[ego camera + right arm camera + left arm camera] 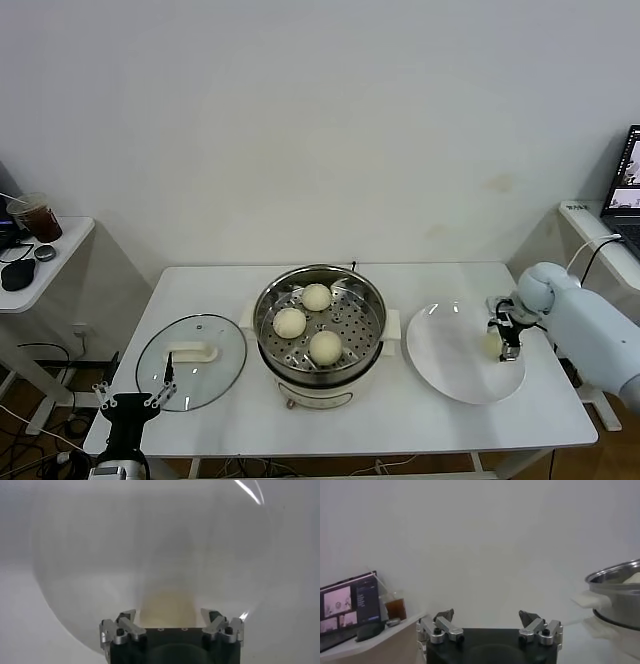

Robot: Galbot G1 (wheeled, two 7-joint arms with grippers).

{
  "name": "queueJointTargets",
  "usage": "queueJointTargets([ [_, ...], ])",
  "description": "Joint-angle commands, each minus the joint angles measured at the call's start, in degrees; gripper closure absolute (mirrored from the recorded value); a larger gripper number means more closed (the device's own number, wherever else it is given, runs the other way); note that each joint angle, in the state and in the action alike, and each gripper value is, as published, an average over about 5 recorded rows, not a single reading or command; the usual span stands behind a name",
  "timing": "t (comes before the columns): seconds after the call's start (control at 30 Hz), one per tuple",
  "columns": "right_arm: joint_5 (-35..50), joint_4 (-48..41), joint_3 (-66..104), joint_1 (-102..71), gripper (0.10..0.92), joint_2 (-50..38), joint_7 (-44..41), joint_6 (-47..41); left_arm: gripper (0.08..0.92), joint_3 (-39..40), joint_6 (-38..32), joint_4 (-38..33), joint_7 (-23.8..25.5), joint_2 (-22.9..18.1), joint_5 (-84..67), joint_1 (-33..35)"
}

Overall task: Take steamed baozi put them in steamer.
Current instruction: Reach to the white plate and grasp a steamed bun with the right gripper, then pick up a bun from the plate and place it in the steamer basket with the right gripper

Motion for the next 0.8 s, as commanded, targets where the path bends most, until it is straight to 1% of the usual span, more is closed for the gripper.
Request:
queueJointTargets([
  [0.03,-2.24,-2.51,1.03,-0.85,0.318,2.47,0.2,-0.08,0.177,0.07,-0.05,-0.02,-0.04,-0.02,0.0,0.03],
  [0.2,-1.55,-1.29,0.28,-0.21,0.441,1.85,-0.19,-0.44,0.177,-0.08,-0.04,-0.28,-0.04,0.03,-0.03,0.16],
  [0.33,0.91,1.43,-1.35,1.05,0.503,0.02,-0.88,-1.09,0.177,-0.13,-0.04,-0.46,-0.03,0.01,-0.04,0.2],
  [0.4,3.24,3.99,-2.97,2.3,0.513,-1.74,-1.31,-1.89,0.177,-0.14,-0.04,-0.48,-0.03,0.03,-0.05,0.2],
  [0.53,11.5,13.17,-9.12,8.55,0.516,-7.83,-2.39,-5.64,0.177,0.12,-0.02,-0.53,-0.01,0.2,-0.05,0.05],
  [0.67,20.44,21.15,-18.41,20.95,0.516,-12.21,-2.46,-10.34,0.177,0.84,0.14,-0.59,0.04,0.32,0.0,-0.55],
  [0.8,31.02,27.16,-30.99,36.85,0.514,-12.1,-1.4,-14.45,0.177,1.68,0.26,-0.55,0.1,0.57,0.02,-1.23],
])
